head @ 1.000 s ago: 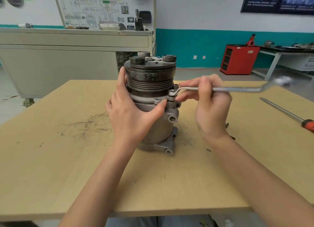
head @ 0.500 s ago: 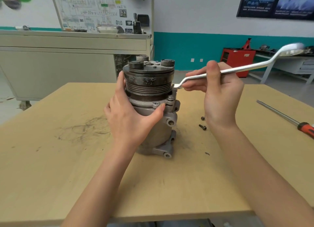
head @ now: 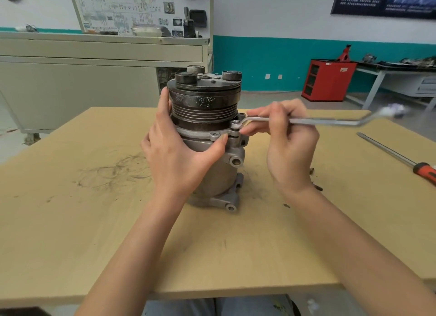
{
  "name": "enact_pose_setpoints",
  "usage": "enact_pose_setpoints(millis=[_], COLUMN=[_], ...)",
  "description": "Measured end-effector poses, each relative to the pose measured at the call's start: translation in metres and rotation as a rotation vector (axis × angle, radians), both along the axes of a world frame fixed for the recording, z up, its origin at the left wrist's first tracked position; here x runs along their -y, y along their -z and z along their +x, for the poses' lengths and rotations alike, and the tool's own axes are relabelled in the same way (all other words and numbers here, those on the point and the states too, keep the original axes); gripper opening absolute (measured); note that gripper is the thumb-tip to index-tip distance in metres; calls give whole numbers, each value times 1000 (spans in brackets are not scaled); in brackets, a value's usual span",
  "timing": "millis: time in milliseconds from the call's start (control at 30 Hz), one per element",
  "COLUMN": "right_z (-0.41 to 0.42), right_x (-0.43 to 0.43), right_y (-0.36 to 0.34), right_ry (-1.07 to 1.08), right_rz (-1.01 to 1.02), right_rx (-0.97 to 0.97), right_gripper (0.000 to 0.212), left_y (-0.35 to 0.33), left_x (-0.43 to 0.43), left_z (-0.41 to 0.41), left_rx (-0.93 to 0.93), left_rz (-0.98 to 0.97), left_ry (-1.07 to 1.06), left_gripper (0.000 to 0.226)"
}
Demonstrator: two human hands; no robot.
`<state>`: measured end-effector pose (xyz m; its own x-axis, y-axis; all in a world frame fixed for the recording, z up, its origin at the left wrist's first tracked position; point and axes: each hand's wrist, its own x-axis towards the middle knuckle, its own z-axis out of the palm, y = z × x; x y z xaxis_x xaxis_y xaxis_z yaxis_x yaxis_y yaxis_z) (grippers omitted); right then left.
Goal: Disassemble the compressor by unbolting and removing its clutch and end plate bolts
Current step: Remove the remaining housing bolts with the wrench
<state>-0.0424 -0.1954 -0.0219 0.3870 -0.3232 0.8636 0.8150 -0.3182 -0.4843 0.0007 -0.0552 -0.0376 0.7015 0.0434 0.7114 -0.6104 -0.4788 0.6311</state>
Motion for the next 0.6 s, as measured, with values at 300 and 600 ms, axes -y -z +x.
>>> enact_pose_setpoints(millis=[300, 600], right_z=[33, -11], right_x=[31, 14], right_y=[-21, -33], right_ry=[-882, -277], right_rz=[575, 201], right_rx=[-585, -357], right_gripper=[39, 41], left_y=[-1, 0], left_x=[2, 2], left_z=[-1, 0], left_rx=[6, 12], left_rz=[-2, -2], left_ry=[-18, -20], left_gripper=[111, 110])
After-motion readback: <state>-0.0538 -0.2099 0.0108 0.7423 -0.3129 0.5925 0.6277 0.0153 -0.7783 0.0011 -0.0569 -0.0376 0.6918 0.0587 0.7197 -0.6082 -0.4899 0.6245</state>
